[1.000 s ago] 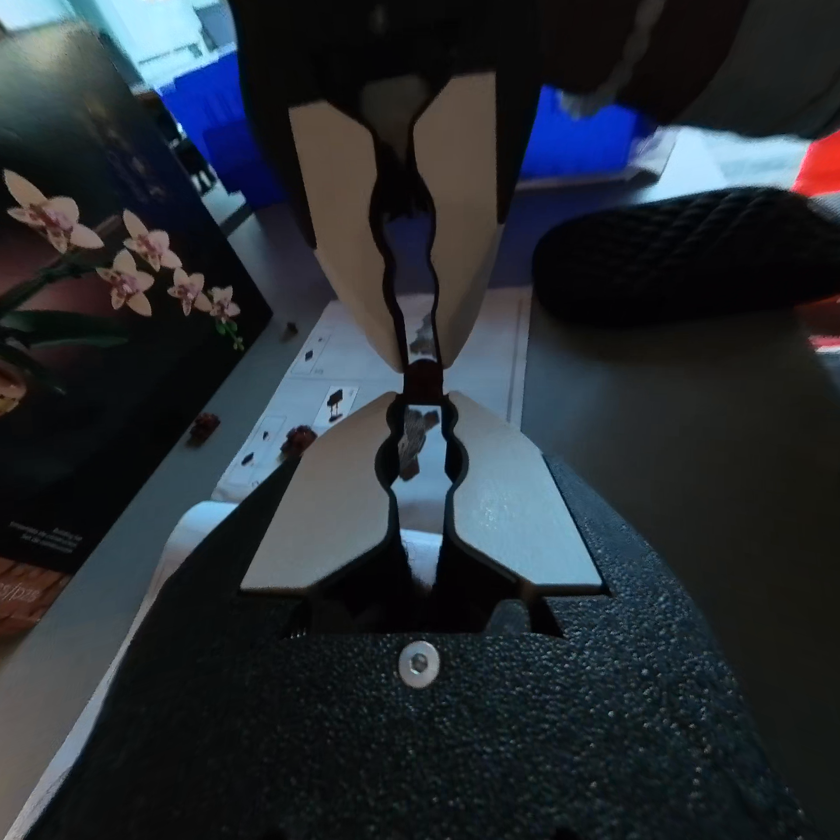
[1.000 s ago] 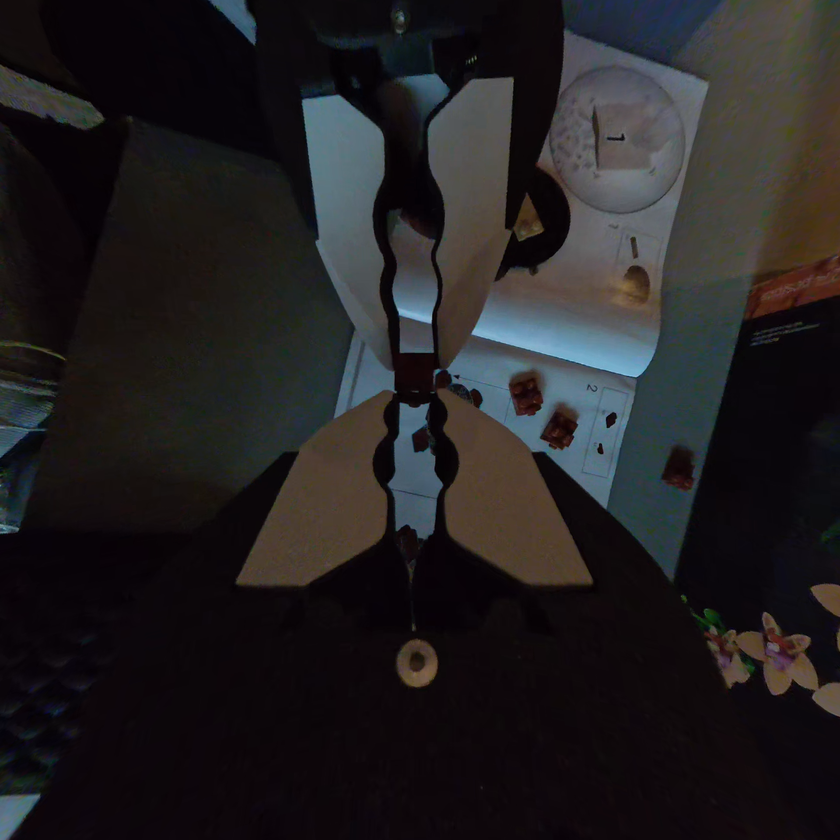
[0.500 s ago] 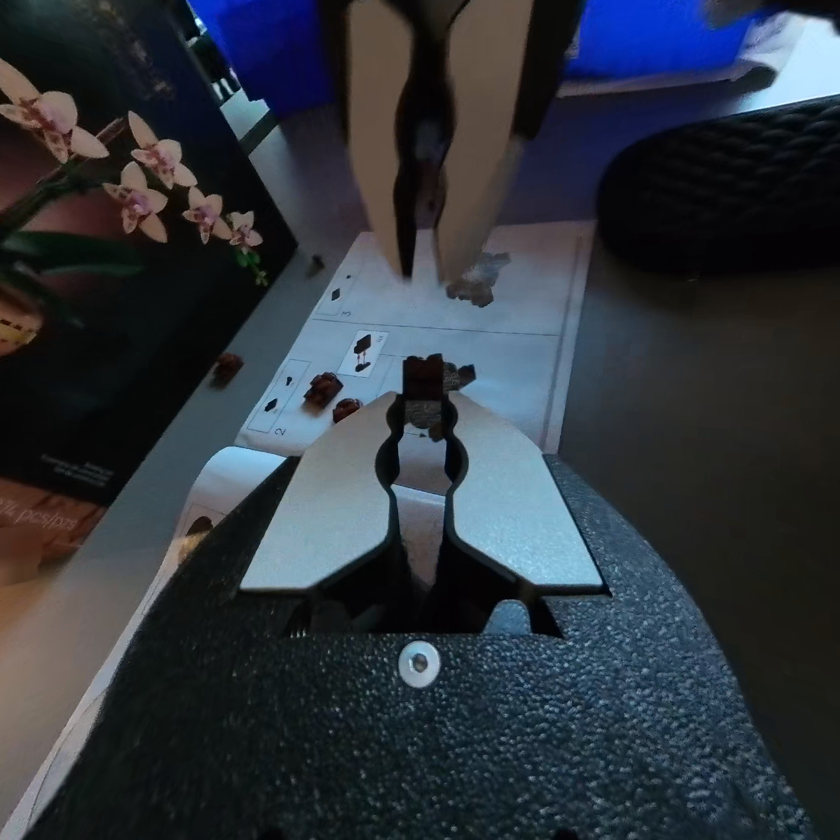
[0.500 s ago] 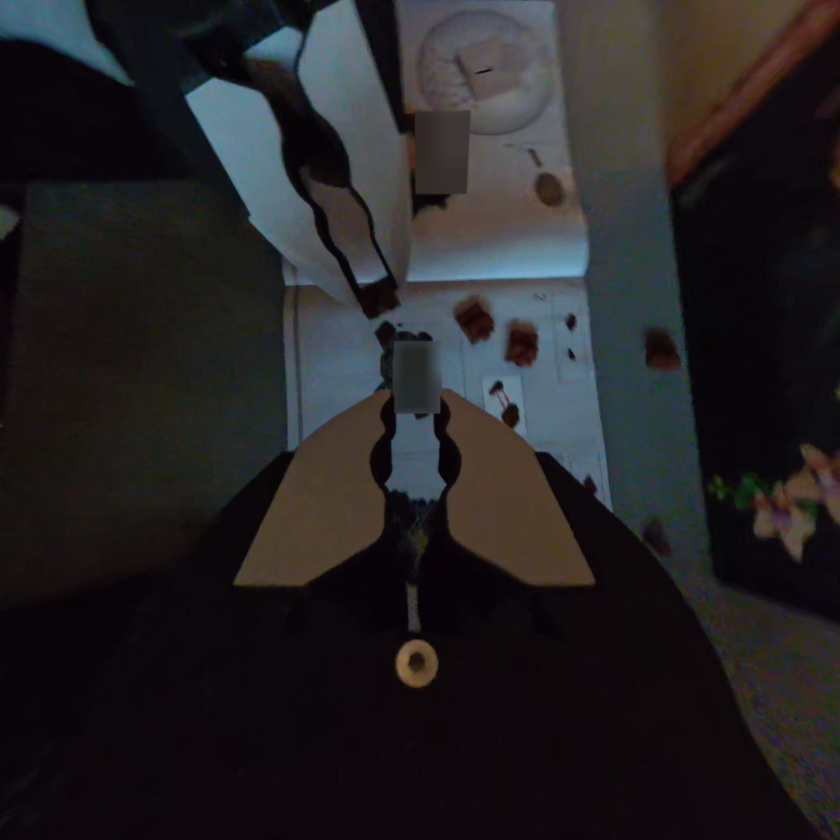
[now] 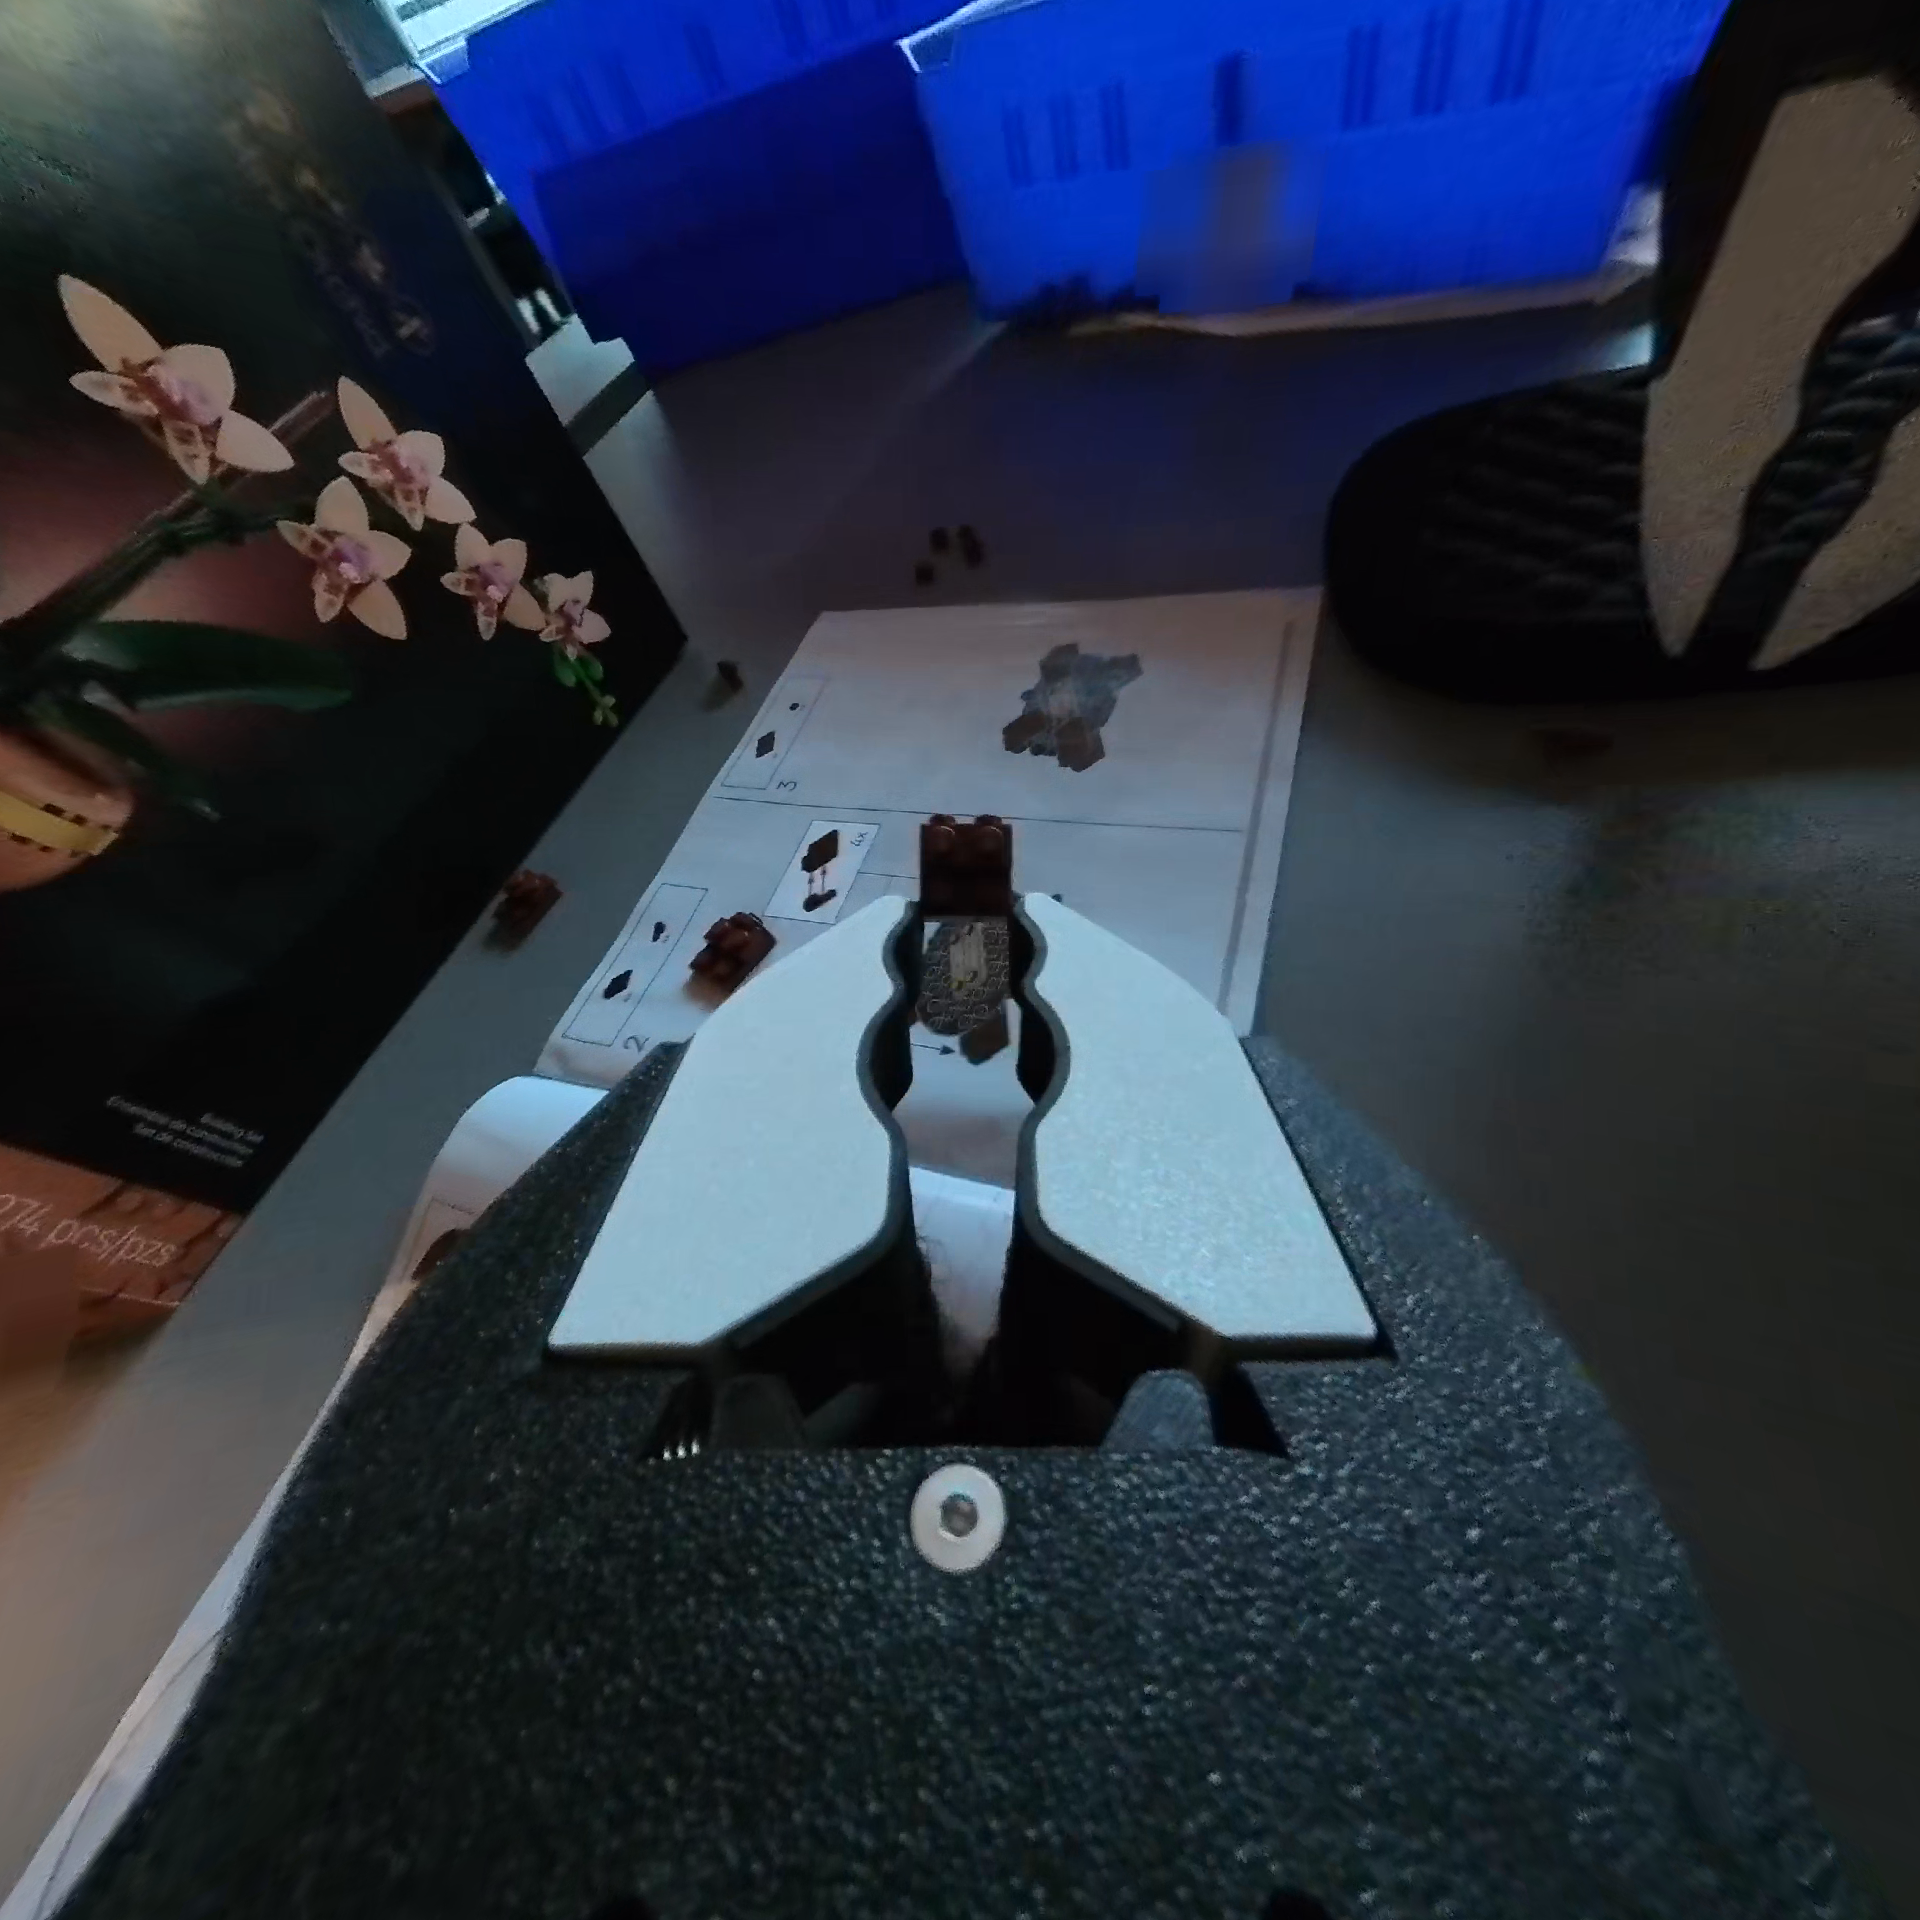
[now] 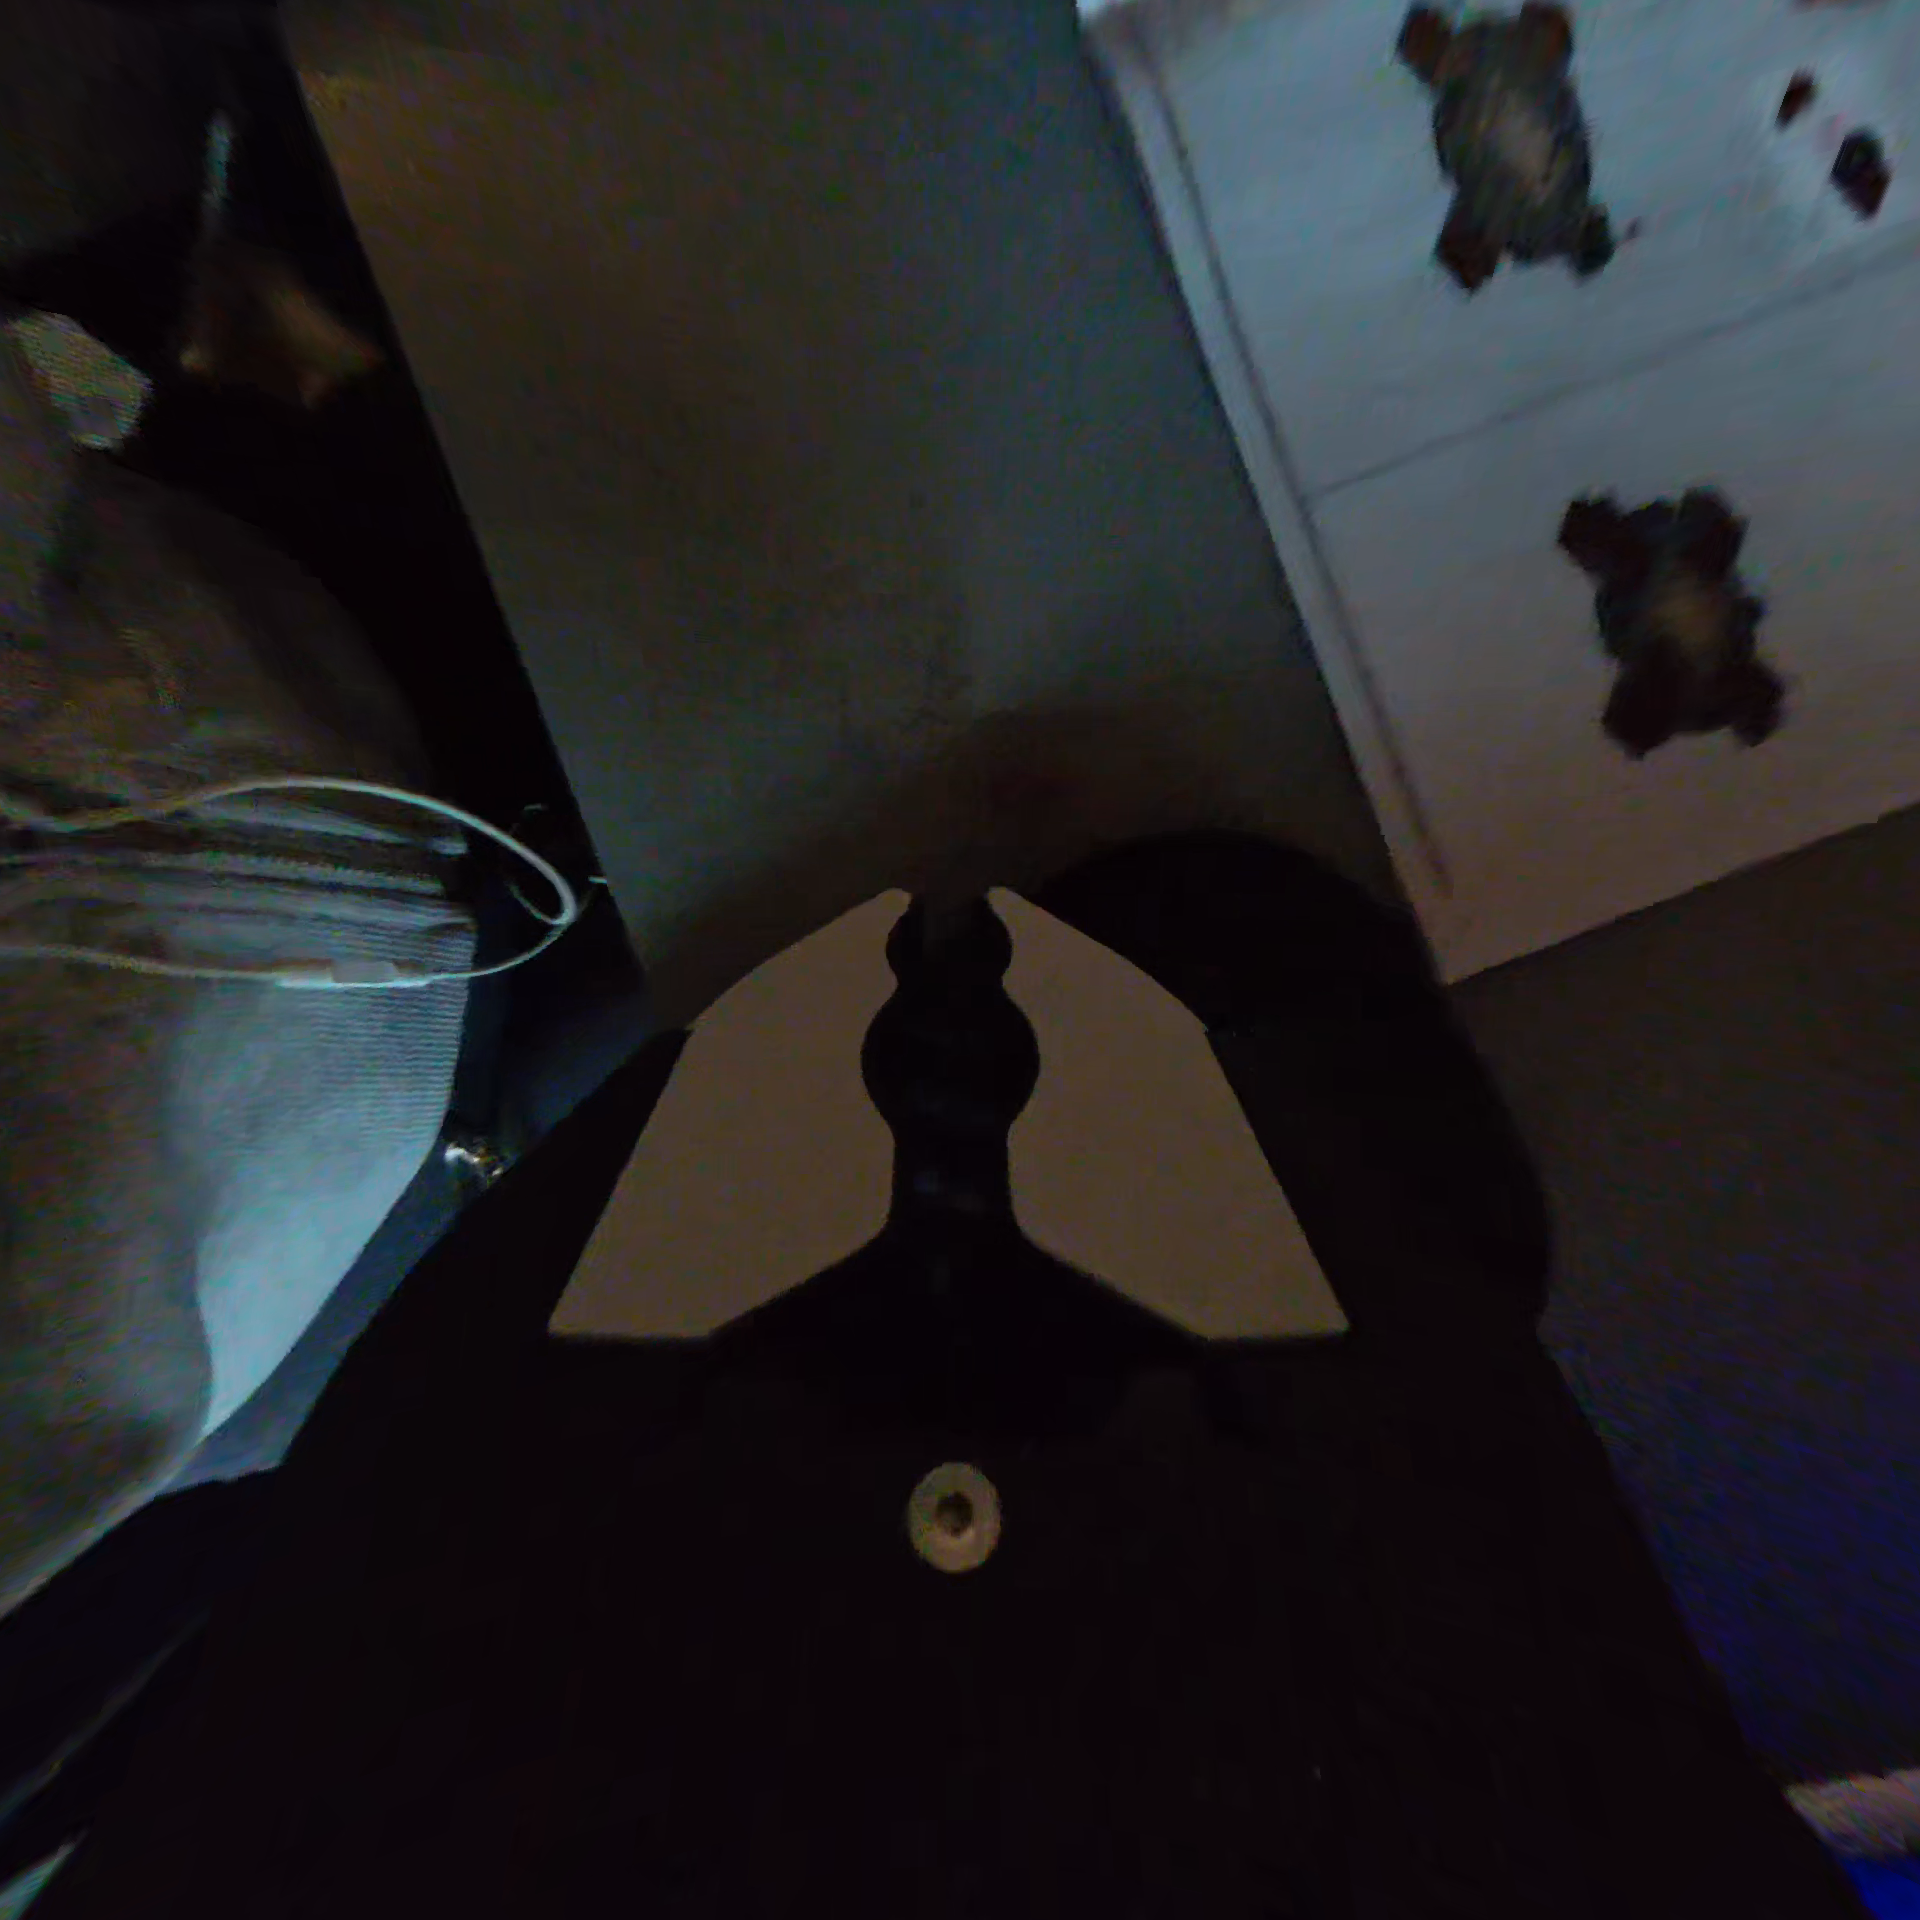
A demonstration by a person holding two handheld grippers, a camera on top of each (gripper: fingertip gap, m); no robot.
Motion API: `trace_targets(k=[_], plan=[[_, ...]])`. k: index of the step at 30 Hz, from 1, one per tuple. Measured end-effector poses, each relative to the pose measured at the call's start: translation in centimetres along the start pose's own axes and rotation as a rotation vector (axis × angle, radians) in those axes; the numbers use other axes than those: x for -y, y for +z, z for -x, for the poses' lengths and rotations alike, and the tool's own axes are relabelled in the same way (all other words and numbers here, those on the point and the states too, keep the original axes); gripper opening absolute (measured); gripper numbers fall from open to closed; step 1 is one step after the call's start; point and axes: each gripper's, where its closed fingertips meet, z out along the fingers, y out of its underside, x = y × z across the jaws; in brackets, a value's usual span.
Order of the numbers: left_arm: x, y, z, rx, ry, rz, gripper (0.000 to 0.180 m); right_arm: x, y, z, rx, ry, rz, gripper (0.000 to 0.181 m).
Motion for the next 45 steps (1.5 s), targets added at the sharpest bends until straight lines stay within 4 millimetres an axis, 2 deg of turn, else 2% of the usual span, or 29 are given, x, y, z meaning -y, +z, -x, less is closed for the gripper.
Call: trace_targets(k=[5,9,12,16,18,20,23,25,27,30,31,34,40,41,43,45], plan=[[-0.1,0.1,-0.2,-0.008,0.014,0.007,0.014,1.1,0.7,-1.3,-0.075,0.045,-0.048,0.011],[-0.1,0.1,-0.3,-0.011,0.01,0.009,0.014,1.6,1.1,-1.0,-0.066,0.045,-0.026,0.018],[-0.1,0.1,-0.2,-0.014,0.009,0.01,0.014,1.3,1.6,-1.5,-0.093,0.024,0.017,0.023],[-0.1,0.1,-0.3,-0.019,0.009,0.011,0.014,1.4,2.2,-2.0,-0.096,-0.023,0.024,0.017],[-0.2,0.1,-0.3,-0.021,0.011,0.013,0.014,1.9,2.1,-2.9,-0.11,-0.043,0.006,0.015],[-0.2,0.1,-0.3,-0.019,0.009,0.012,0.014,3.5,1.8,-4.2,-0.098,-0.037,-0.078,0.015],[-0.1,0.0,-0.1,-0.014,0.002,0.004,0.014,5.8,1.7,-8.1,-0.151,-0.04,-0.181,0.015],[0.0,-0.1,0.1,-0.01,-0.009,-0.003,0.014,7.1,2.4,-9.7,-0.134,-0.083,-0.228,0.014],[0.0,-0.2,0.1,-0.009,-0.021,-0.008,0.014,8.1,3.5,-10.2,-0.069,-0.1,-0.259,0.014],[0.0,-0.2,0.2,-0.012,-0.026,-0.01,0.014,7.2,4.9,-11.4,-0.045,-0.103,-0.175,0.016],[0.0,-0.2,0.1,-0.012,-0.026,-0.009,0.014,6.9,4.9,-11.7,-0.045,-0.091,-0.164,0.023],[-0.1,-0.1,0.1,-0.018,-0.024,-0.005,0.014,5.5,4.0,-12.5,-0.066,-0.065,-0.108,0.038],[-0.1,-0.1,-0.1,-0.026,-0.018,0.0,0.014,4.0,2.8,-12.8,-0.075,-0.093,-0.012,0.034],[-0.1,-0.1,-0.1,-0.026,-0.019,-0.001,0.014,4.5,2.7,-12.9,-0.094,-0.112,-0.022,0.03],[-0.1,-0.1,0.0,-0.024,-0.023,-0.003,0.014,6.3,2.7,-12.8,-0.13,-0.157,-0.099,0.007],[-0.1,-0.1,0.0,-0.023,-0.025,-0.003,0.014,7.1,3.1,-12.8,-0.169,-0.206,-0.096,0.004]])
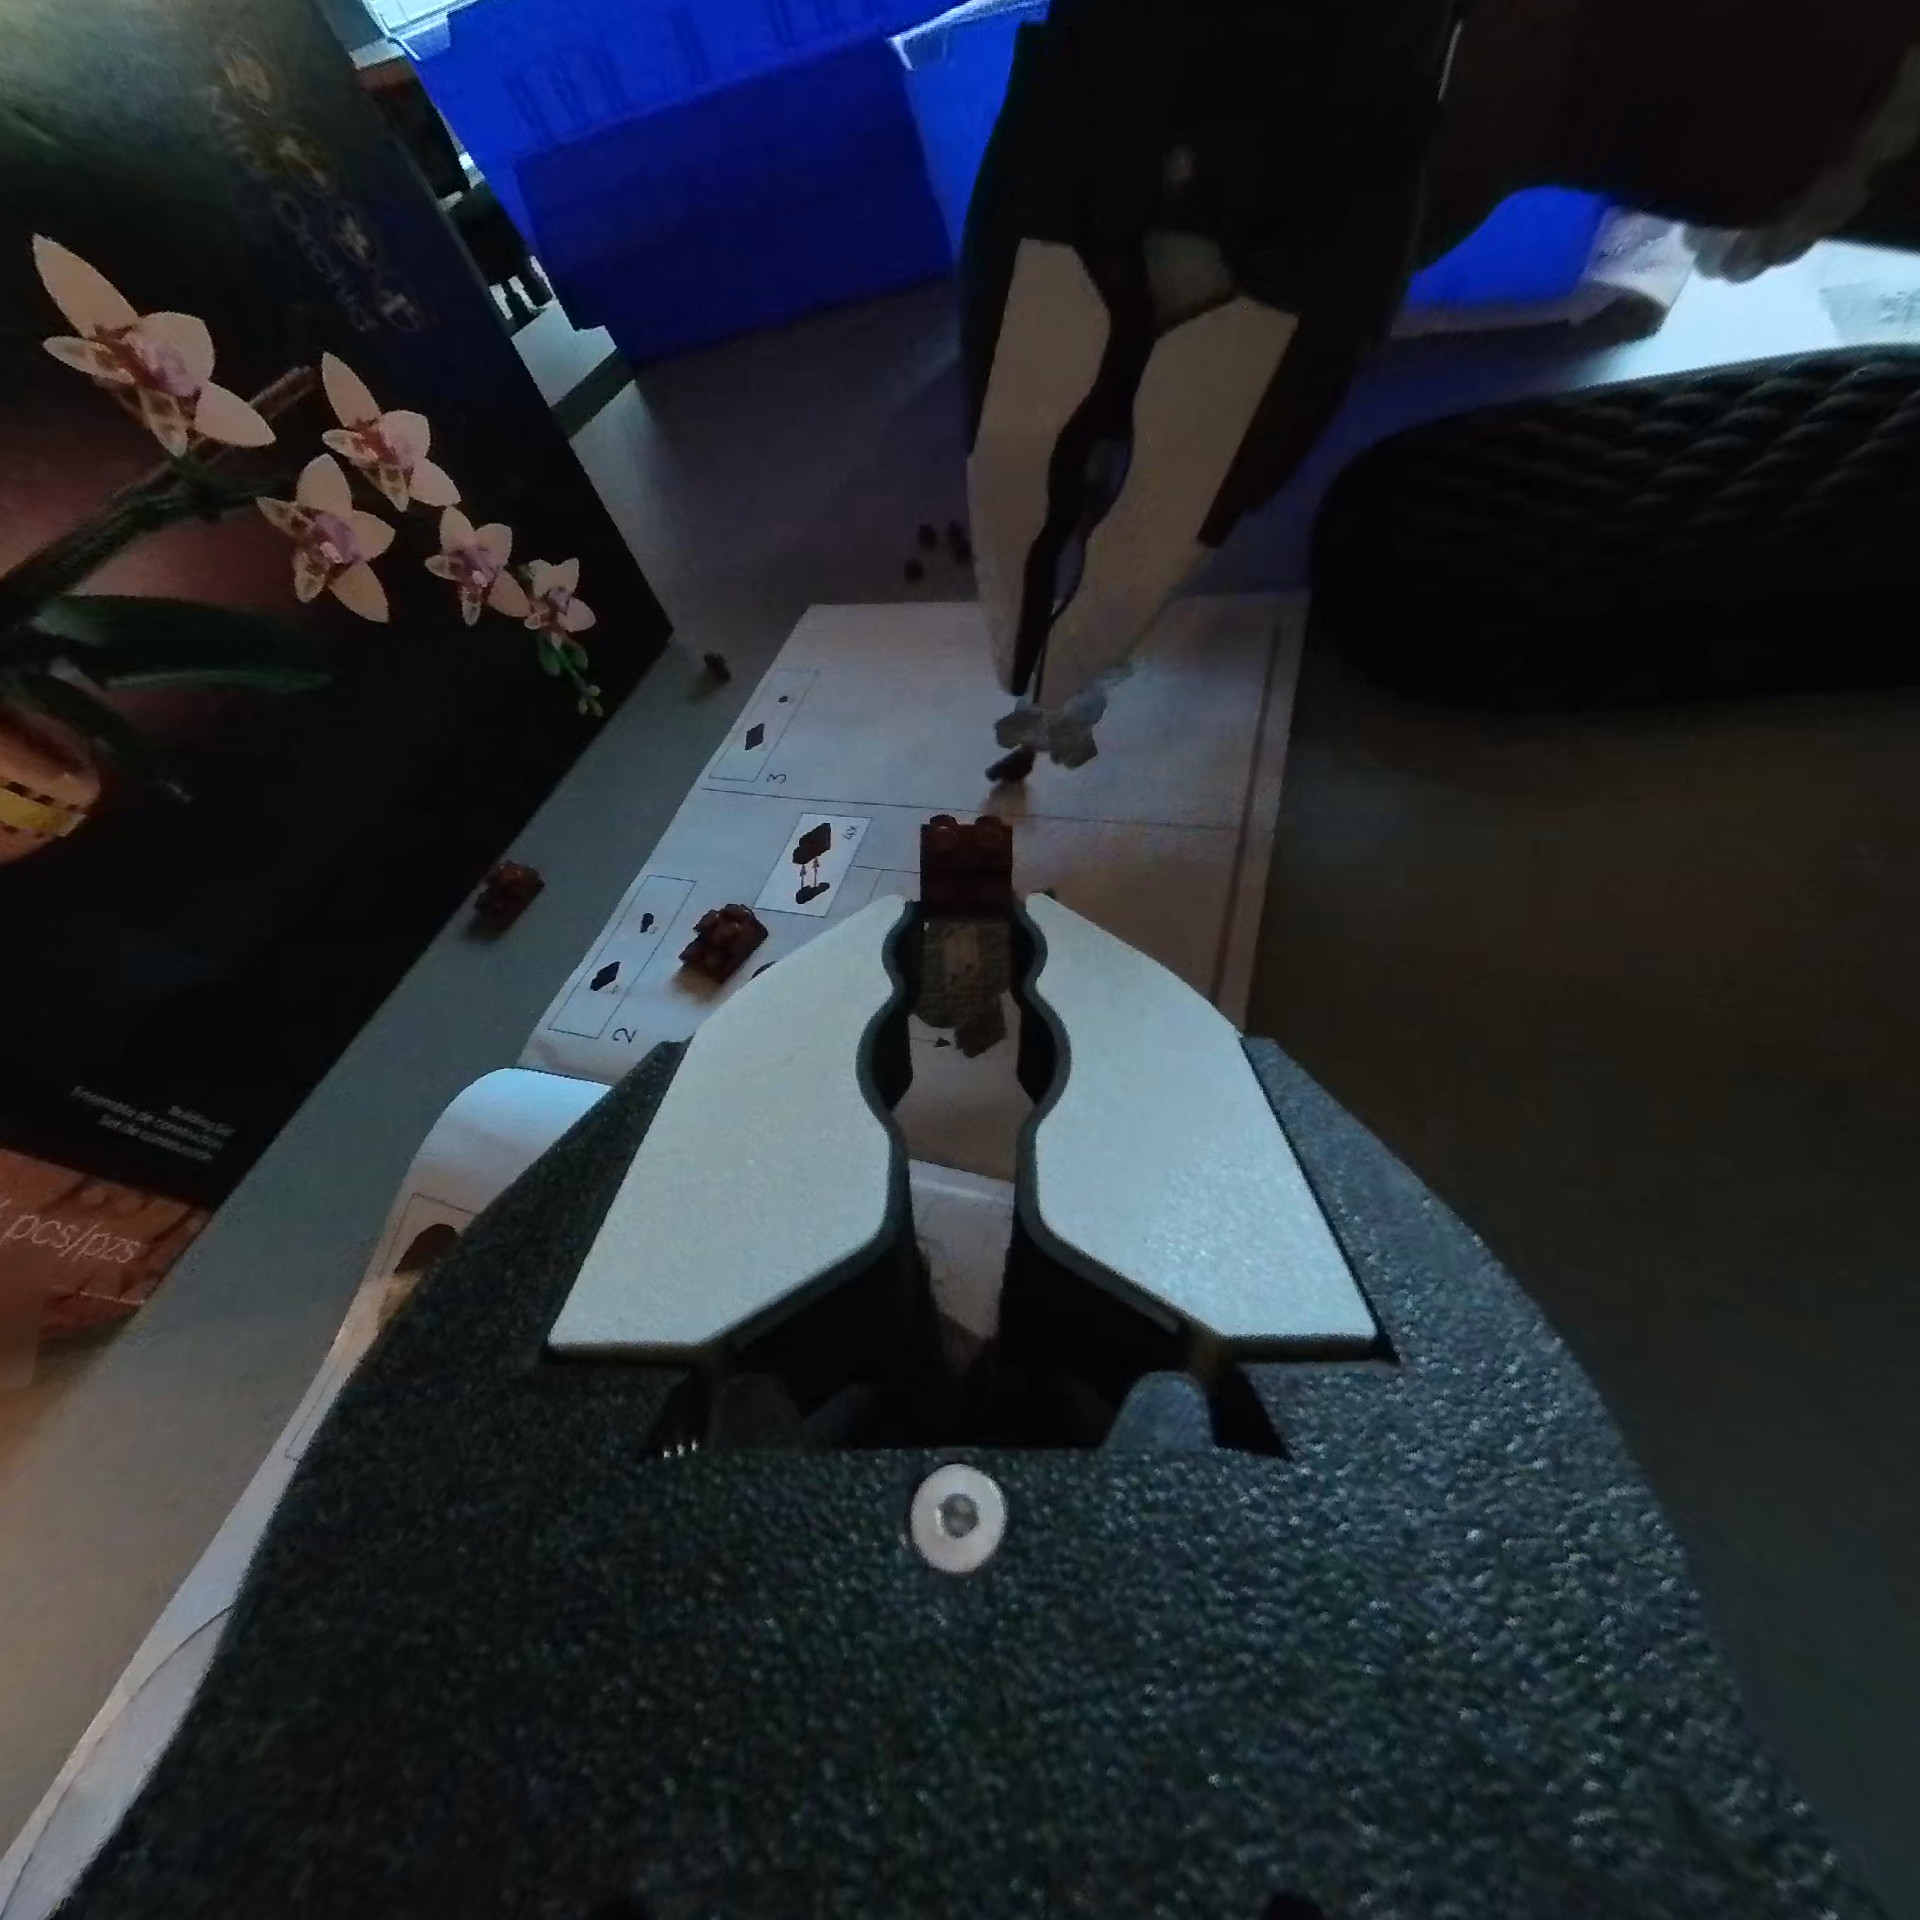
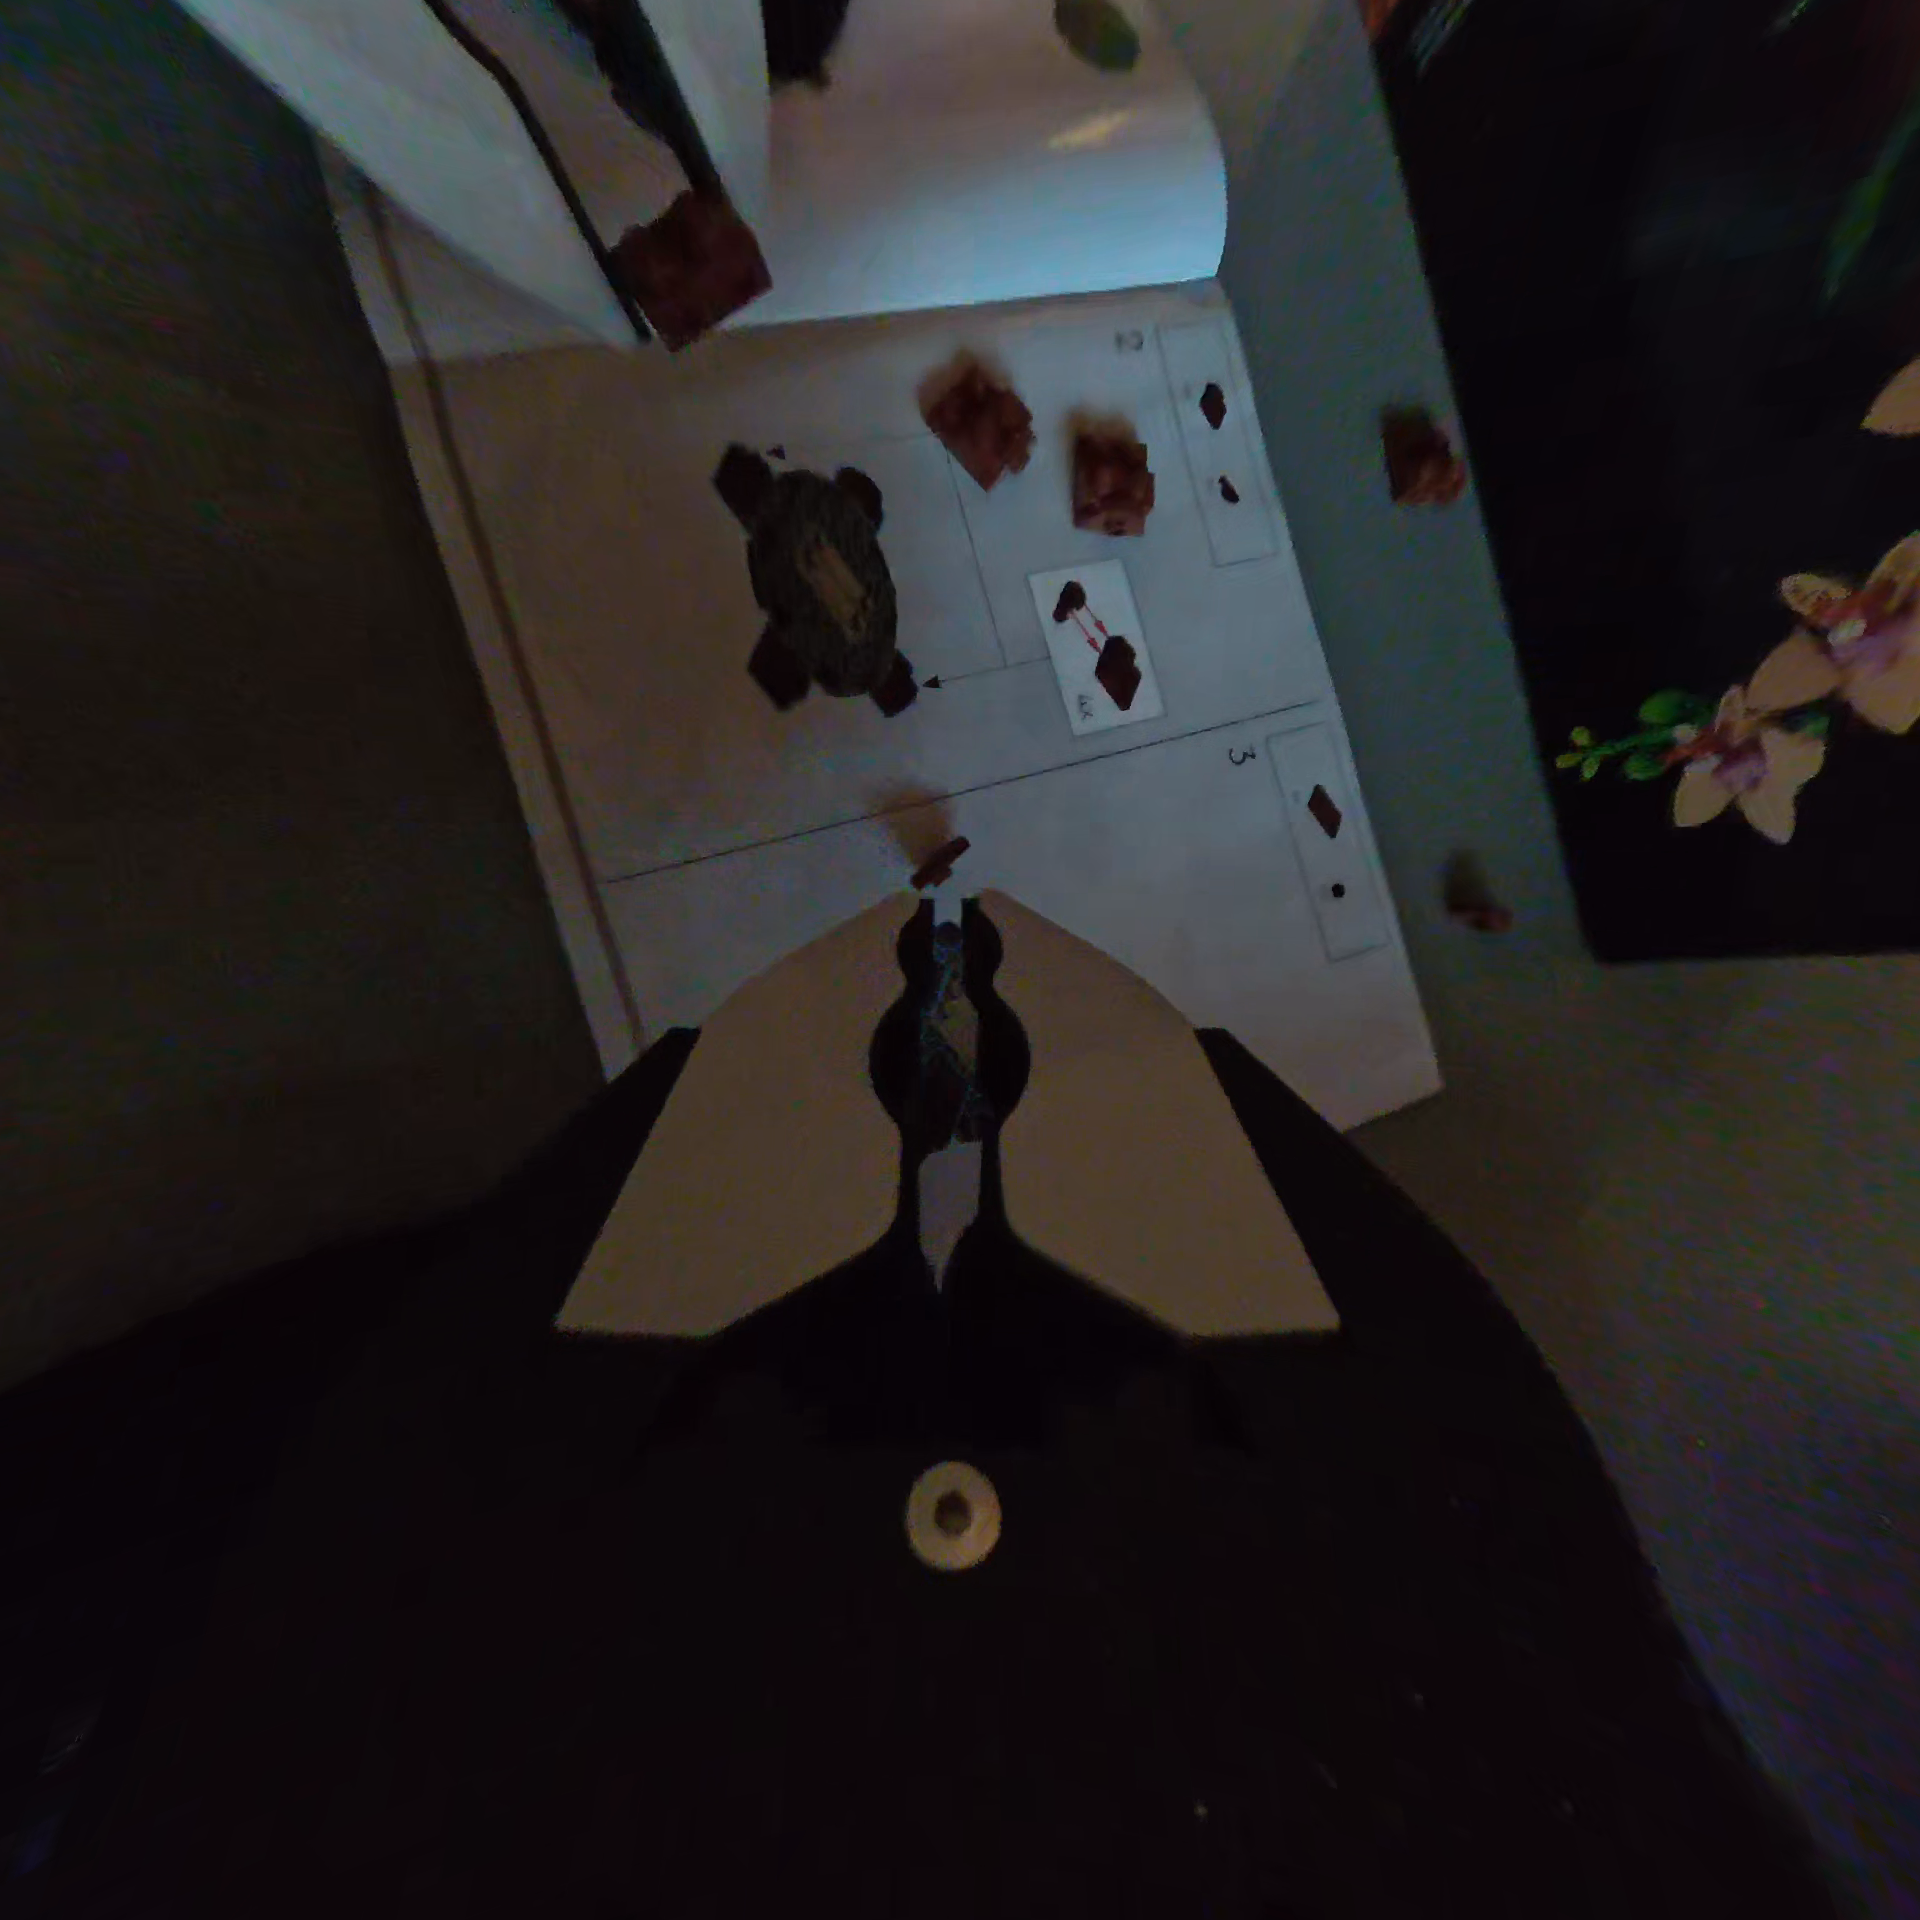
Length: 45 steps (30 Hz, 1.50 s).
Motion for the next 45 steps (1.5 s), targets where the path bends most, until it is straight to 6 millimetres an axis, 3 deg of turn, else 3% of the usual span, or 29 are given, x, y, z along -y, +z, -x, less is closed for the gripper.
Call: trace_targets(k=[5,13,19,24,32,42,45], plan=[[-0.1,0.0,0.0,0.0,0.004,0.002,0.014,-0.1,0.9,-1.0,-0.023,0.06,-0.014,0.003],[-0.1,0.0,-0.1,-0.002,0.007,0.008,0.014,1.0,1.7,1.3,0.064,-0.005,-0.053,0.004],[-0.1,0.1,-0.1,-0.004,0.007,0.009,0.014,0.7,-0.3,1.0,0.11,-0.016,-0.08,0.011],[-0.3,0.2,-0.3,-0.01,0.021,0.021,0.015,0.8,-0.3,1.0,0.213,-0.194,-0.064,0.026],[-0.1,0.1,-0.1,-0.011,0.009,0.003,0.014,1.3,1.3,1.3,0.455,-0.413,0.006,0.02],[-0.1,0.1,-0.3,-0.023,0.017,0.006,0.014,0.4,2.5,0.7,0.476,-0.53,0.191,0.014],[0.0,0.1,-0.3,-0.022,0.017,0.005,0.014,0.4,2.7,0.4,0.447,-0.475,0.208,0.007]])
